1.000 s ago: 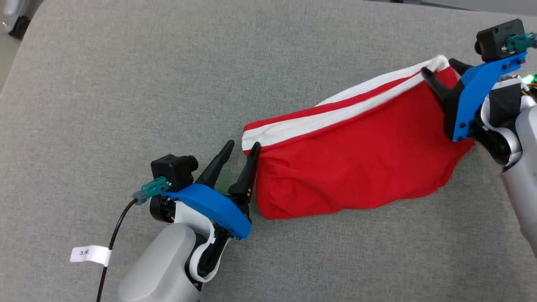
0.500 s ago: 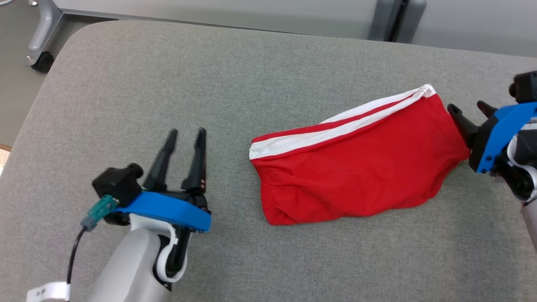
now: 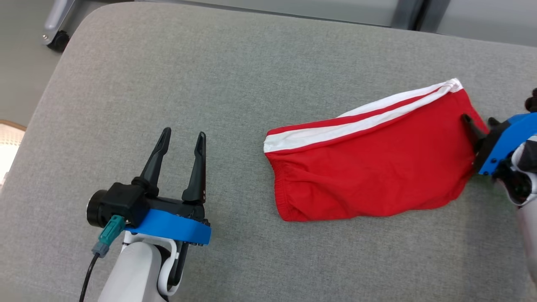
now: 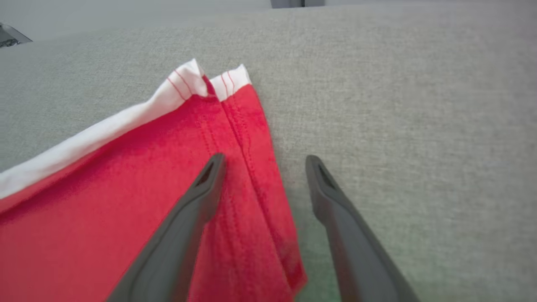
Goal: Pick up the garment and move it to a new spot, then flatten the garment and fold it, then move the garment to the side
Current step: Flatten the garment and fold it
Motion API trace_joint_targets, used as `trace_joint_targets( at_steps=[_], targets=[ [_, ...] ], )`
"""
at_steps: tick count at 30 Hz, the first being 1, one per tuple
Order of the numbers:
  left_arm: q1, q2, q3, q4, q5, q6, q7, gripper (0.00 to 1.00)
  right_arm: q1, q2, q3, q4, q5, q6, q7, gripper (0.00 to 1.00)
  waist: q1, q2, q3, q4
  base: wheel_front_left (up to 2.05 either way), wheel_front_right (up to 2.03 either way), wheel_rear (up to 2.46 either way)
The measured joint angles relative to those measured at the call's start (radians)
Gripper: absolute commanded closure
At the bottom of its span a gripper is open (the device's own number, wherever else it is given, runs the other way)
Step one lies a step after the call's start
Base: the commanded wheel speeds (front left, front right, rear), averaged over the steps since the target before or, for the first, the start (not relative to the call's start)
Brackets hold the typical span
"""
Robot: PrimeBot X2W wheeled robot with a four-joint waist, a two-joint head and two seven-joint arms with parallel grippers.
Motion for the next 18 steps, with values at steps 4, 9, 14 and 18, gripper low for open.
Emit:
trace_joint_targets(
  at_steps=[4,9,14,18],
  targets=[
    [0.000,-0.002,-0.009,-0.009,0.007,-0.002,0.000,0.00,-0.025,0.030,-0.007,0.049,-0.029,0.000,0.026,0.00,0.0000,0.0000,0.012,0.018,0.00,0.00,0.00],
    [-0.005,0.002,-0.017,-0.016,-0.001,-0.004,0.000,0.00,-0.040,0.021,0.023,0.075,-0.100,0.000,0.042,1.00,0.0000,0.0000,0.013,0.025,0.00,0.00,0.00],
    [-0.003,0.017,-0.025,-0.007,-0.018,-0.004,0.000,0.00,-0.028,0.040,0.040,0.081,-0.111,0.000,0.023,1.00,0.0000,0.0000,-0.003,0.008,0.00,0.00,0.00],
    [0.017,0.040,-0.032,-0.004,-0.030,-0.004,0.000,0.00,0.022,0.074,0.027,0.057,-0.027,0.000,-0.020,1.00,0.0000,0.0000,-0.027,-0.022,0.00,0.00,0.00]
  ],
)
